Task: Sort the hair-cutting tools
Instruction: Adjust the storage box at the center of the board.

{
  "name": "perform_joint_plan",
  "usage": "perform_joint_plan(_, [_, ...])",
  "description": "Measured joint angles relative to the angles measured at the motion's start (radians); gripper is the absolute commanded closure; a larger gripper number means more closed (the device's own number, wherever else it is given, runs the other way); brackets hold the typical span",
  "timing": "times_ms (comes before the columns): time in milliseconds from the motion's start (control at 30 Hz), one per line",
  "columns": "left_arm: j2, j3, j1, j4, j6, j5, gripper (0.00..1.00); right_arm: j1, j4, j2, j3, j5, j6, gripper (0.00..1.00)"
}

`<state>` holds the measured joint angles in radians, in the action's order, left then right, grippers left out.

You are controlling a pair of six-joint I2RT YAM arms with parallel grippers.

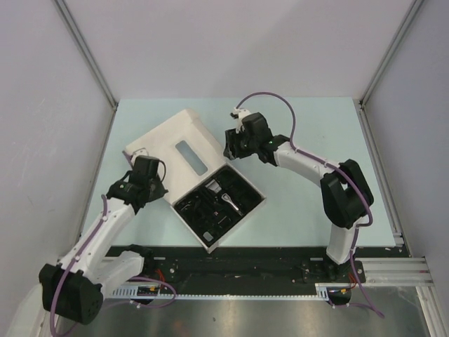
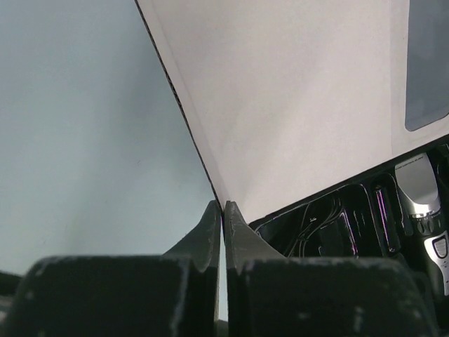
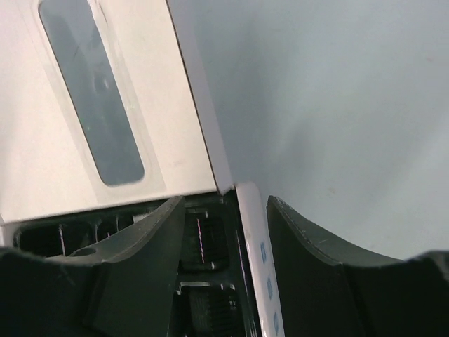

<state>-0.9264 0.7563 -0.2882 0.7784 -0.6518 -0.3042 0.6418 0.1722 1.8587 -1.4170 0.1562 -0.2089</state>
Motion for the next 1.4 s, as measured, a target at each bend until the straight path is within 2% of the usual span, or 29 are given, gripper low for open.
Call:
perform_joint_plan(233, [-0.166, 0.065, 0.001, -0.190, 0.236, 0.184, 1.00, -0.134, 0.056, -0.027, 0.027, -0.116, -0.203, 0.49])
perform_joint_plan(400, [-0.287, 0.142, 0.000, -0.299, 0.336, 0.296, 1.00, -0.240, 0.102, -0.050, 0.102, -0.162, -0.312, 0.48])
perform_joint_plan(567, [-0.404, 0.194, 0.001, -0.374, 0.384, 0.344, 1.00, -0.248, 0.117, -0.137, 0.168, -0.171, -0.338, 0.46])
perform_joint_plan(733, [-0.472, 0.218, 0.000, -0.433, 0.403, 0.383, 1.00, -0.243, 0.108, -0.290, 0.199, -0.148, -0.341, 0.45])
perform_joint_plan(967, [-0.599, 0.309, -0.002, -0.507, 0.439, 0.457, 1.00, -0.290, 0.077, -0.374, 0.208, -0.118, -0.379, 0.50])
perform_joint_plan(1067, [-0.640, 0.337, -0.005, -0.532, 0.448, 0.475, 0.92, -0.317, 0.096, -0.374, 0.217, -0.149, -0.414, 0.58])
perform_joint_plan(1100, [-0.645, 0.339, -0.006, -0.539, 0.451, 0.477, 0.82, -0.329, 0.108, -0.374, 0.220, -0.166, -0.430, 0.60])
perform_joint_plan(1133, [-0.645, 0.339, -0.006, -0.540, 0.451, 0.477, 0.77, -0.343, 0.116, -0.374, 0.222, -0.179, -0.442, 0.65])
perform_joint_plan(1200, [-0.644, 0.338, -0.006, -0.548, 0.454, 0.484, 0.61, -0.367, 0.139, -0.374, 0.225, -0.201, -0.459, 0.66])
perform_joint_plan(1267, [-0.639, 0.334, -0.007, -0.559, 0.460, 0.490, 0.49, -0.388, 0.158, -0.373, 0.226, -0.215, -0.473, 0.67])
perform_joint_plan(1300, [-0.631, 0.327, -0.008, -0.561, 0.460, 0.491, 0.39, -0.397, 0.166, -0.369, 0.226, -0.223, -0.478, 0.68])
perform_joint_plan(1400, [-0.586, 0.306, -0.009, -0.560, 0.467, 0.491, 0.25, -0.403, 0.172, -0.346, 0.226, -0.229, -0.491, 0.69])
